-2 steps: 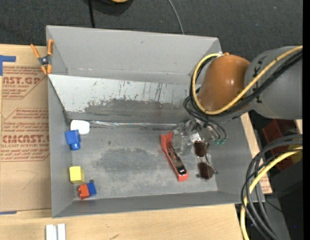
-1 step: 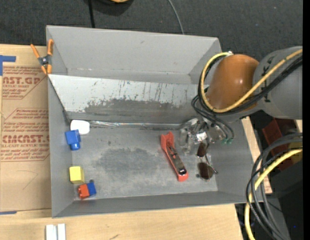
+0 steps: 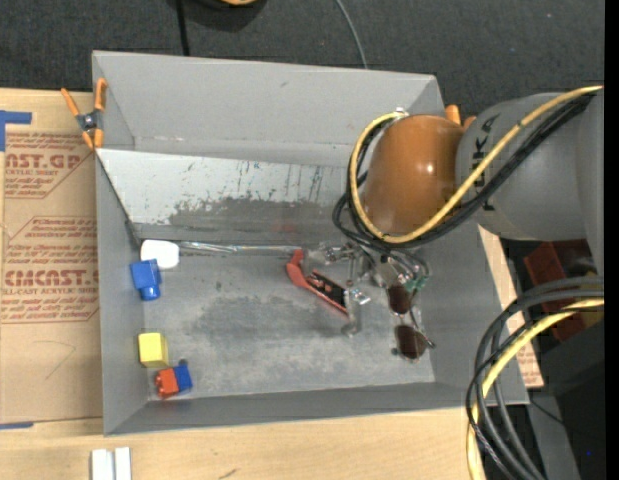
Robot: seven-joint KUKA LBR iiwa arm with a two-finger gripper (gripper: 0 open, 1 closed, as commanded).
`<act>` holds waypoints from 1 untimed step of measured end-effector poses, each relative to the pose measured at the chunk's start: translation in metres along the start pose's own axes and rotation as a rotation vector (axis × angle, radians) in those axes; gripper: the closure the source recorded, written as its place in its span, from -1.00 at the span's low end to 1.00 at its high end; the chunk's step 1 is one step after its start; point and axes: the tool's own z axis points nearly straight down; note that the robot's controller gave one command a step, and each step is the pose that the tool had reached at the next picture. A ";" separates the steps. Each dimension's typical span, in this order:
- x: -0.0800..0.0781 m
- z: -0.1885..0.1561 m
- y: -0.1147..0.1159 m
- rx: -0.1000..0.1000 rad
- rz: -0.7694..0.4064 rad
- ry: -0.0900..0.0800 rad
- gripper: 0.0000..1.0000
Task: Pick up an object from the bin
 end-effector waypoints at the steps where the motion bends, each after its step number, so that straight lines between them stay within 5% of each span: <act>1: 0.001 0.000 -0.001 -0.001 0.004 0.000 -1.00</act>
Offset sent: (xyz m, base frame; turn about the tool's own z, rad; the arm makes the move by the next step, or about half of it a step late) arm 0.0077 0.0011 -0.0234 -0.1977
